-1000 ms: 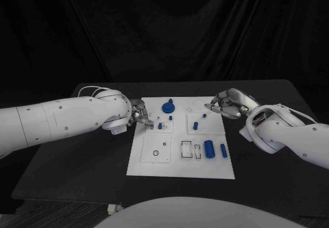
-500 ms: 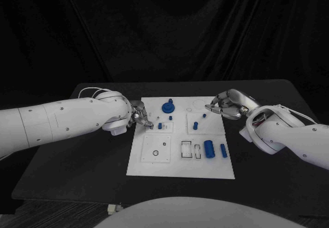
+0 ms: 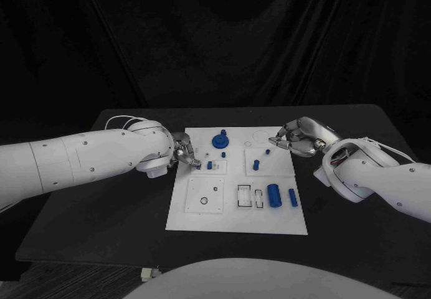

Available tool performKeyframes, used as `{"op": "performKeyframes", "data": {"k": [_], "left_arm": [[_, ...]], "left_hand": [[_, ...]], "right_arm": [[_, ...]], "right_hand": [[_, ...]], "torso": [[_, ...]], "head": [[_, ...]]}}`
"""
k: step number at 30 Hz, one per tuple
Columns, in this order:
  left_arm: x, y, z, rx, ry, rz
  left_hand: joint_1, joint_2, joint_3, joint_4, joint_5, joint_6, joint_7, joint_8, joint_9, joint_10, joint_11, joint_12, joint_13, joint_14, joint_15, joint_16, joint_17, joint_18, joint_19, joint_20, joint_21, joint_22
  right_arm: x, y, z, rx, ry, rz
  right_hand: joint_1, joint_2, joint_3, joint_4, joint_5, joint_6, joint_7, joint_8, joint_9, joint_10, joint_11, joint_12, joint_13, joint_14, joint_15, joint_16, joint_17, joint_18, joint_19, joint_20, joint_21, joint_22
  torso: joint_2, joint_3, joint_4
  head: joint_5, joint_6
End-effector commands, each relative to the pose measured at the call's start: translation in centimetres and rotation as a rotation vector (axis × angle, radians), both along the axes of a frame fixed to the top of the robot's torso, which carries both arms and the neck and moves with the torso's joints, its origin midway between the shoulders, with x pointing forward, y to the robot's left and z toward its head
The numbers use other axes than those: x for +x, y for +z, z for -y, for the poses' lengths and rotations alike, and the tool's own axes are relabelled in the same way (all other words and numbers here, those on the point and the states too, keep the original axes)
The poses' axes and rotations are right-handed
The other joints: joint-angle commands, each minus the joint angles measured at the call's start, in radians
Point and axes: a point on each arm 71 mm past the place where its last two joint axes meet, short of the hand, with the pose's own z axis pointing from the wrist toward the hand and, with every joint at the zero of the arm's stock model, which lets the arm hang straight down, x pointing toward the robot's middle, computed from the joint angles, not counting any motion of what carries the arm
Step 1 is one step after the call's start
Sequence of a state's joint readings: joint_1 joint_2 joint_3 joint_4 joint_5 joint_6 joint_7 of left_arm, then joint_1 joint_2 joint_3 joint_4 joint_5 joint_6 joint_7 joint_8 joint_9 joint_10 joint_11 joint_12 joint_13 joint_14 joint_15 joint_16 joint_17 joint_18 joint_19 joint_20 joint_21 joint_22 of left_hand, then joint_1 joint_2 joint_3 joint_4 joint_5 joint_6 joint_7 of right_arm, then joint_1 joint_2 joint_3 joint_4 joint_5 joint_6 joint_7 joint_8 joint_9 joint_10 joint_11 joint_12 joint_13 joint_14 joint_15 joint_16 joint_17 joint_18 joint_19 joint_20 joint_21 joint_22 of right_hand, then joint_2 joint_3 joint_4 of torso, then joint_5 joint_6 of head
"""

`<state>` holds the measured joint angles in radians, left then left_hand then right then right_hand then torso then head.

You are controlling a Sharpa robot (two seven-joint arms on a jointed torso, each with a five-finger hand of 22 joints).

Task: Assemble the parts on the task board

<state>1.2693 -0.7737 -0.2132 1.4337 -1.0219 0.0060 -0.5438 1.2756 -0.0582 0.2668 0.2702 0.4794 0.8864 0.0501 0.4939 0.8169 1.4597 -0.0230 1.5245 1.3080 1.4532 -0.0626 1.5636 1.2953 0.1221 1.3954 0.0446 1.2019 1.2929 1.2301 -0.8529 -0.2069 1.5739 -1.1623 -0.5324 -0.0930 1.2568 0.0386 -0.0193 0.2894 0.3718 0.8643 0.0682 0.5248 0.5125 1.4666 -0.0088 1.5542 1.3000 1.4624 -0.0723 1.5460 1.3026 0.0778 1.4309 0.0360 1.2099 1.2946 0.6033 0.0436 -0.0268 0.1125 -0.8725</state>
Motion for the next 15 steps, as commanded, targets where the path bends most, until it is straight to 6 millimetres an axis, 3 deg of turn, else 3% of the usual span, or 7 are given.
{"op": "performKeyframes", "data": {"k": [1, 15], "left_arm": [[-0.05, -0.14, 0.27, -0.009, -0.014, -0.001], [-0.14, -0.33, 0.46, -0.005, -0.023, -0.013]], "left_hand": [[0.000, 0.000, 0.071, -0.011, -0.003, 0.011, -0.013, 0.024, 0.014, 0.041, -0.007, -0.017, 0.174, 0.105, -0.013, 0.000, 0.253, -0.038, -0.007, -0.007, -0.011, 0.166], [-0.001, 0.000, 0.073, -0.012, -0.005, 0.011, -0.013, 0.024, 0.014, 0.040, -0.007, -0.018, 0.173, 0.105, -0.013, -0.001, 0.252, -0.038, -0.007, -0.007, -0.012, 0.165]], "right_arm": [[-0.03, -0.11, 0.07, -0.004, -0.011, 0.000], [-0.01, -0.17, 0.00, -0.005, -0.009, -0.003]], "right_hand": [[0.016, 0.009, 0.003, -0.004, 0.020, -0.009, -0.005, 0.003, 0.005, 0.104, 0.000, 0.017, 0.271, 0.108, 0.002, 0.025, 0.268, 0.003, 0.002, 0.004, -0.014, 0.170], [0.018, 0.009, 0.003, -0.004, 0.021, -0.009, -0.005, 0.003, 0.005, 0.104, 0.000, 0.017, 0.271, 0.108, 0.002, 0.025, 0.268, 0.003, 0.002, 0.004, -0.015, 0.169]], "torso": [[0.001, -0.0005, 0.0001], [0.001, -0.0007, 0.0001]], "head": [[0.000, 0.000], [0.002, 0.000]]}}
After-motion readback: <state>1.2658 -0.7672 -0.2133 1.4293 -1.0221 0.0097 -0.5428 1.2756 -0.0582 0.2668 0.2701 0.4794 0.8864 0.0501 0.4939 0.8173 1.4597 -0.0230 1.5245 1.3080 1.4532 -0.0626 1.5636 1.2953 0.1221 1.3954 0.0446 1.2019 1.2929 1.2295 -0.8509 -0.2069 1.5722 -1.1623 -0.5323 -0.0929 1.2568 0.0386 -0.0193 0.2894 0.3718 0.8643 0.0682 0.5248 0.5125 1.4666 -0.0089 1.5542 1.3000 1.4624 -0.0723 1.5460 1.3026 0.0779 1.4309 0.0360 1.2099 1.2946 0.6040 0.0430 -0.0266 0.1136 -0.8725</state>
